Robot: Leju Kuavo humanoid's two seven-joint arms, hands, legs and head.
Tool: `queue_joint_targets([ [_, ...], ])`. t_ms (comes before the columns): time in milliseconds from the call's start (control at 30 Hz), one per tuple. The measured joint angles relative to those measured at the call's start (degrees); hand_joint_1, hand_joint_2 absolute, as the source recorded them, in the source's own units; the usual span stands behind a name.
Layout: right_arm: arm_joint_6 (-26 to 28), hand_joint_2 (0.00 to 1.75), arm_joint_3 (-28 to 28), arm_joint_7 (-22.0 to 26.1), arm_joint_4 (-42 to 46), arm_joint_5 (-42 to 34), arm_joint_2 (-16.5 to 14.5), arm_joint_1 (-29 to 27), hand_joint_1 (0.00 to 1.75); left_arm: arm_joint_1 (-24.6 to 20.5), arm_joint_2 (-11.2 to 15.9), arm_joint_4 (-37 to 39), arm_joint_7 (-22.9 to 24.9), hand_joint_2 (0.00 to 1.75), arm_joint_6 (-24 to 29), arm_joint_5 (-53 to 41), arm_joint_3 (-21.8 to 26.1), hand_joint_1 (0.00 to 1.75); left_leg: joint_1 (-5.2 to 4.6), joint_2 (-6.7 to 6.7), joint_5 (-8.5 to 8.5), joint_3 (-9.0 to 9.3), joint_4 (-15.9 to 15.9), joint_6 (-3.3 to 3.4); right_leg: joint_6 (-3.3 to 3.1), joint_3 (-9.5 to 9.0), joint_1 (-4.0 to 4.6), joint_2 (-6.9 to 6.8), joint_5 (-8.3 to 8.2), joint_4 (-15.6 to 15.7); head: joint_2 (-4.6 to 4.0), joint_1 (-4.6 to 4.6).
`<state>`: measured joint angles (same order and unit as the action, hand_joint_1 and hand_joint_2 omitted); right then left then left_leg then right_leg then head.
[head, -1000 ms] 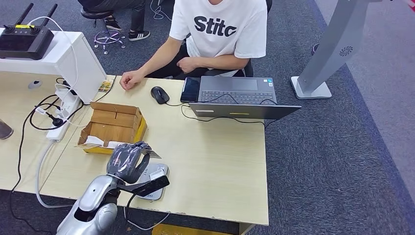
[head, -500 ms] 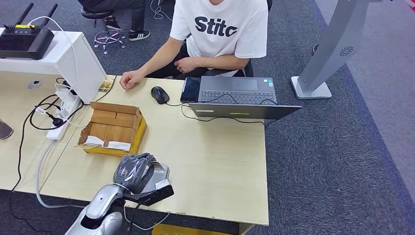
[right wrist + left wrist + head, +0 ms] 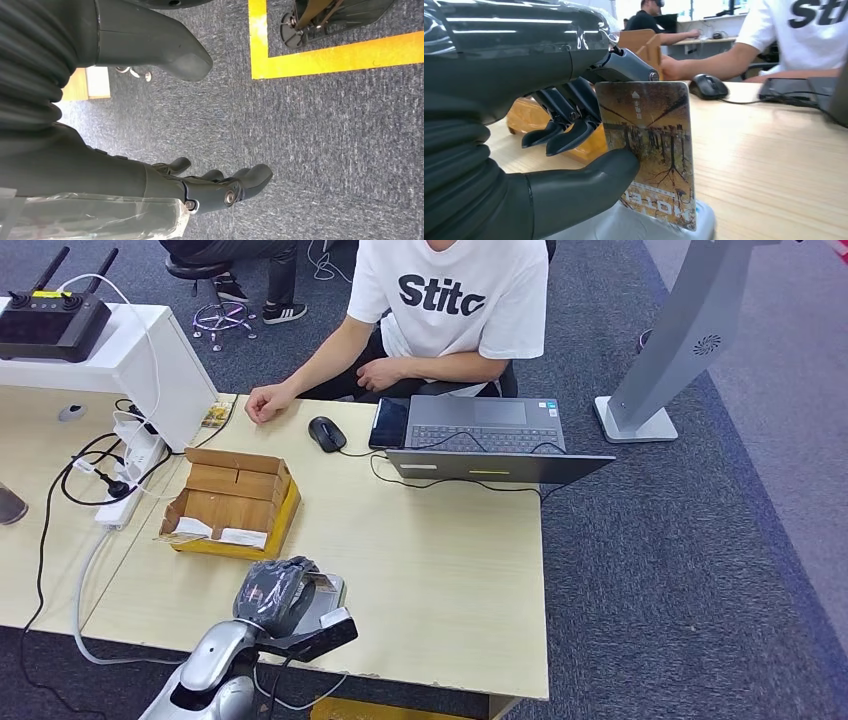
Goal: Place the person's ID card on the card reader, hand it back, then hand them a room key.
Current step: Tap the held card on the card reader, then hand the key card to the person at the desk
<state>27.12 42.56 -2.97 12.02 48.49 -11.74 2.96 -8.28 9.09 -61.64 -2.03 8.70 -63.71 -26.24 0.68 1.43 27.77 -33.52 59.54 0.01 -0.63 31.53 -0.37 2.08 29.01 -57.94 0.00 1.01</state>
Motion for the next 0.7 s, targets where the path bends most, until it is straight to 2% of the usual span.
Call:
queue_joint_targets([
  [167, 0.0, 1.75, 0.2, 0.1, 0.0, 0.0, 0.0, 0.0, 0.0, -2.9, 2.0, -1.9, 1.2, 1.75, 0.1, -0.8, 1.6, 1.75, 0.02, 0.05, -0.06, -0.01, 0.0, -0.01, 0.0, 0.01, 0.01, -0.03, 0.0, 0.0, 0.0, 0.0],
  [533, -0.3, 1.75, 0.9, -0.1, 0.0, 1.4, 0.0, -0.1, 0.0, -14.4, 7.6, -11.6, 2.6, 1.75, -1.9, -0.1, 6.7, 1.75, 0.01, 0.11, -0.08, -0.02, 0.0, 0.0, -0.01, -0.02, 0.01, -0.08, -0.01, 0.0, 0.0, 0.01],
  [700, -0.3, 1.75, 0.9, -0.4, 0.0, 3.0, 0.0, -0.1, 0.0, -17.4, 9.5, -12.7, 2.6, 1.75, -0.4, -1.9, 8.1, 1.75, 0.01, 0.11, -0.08, -0.02, 0.0, -0.01, -0.01, -0.01, 0.01, -0.08, -0.01, 0.0, 0.0, 0.01],
])
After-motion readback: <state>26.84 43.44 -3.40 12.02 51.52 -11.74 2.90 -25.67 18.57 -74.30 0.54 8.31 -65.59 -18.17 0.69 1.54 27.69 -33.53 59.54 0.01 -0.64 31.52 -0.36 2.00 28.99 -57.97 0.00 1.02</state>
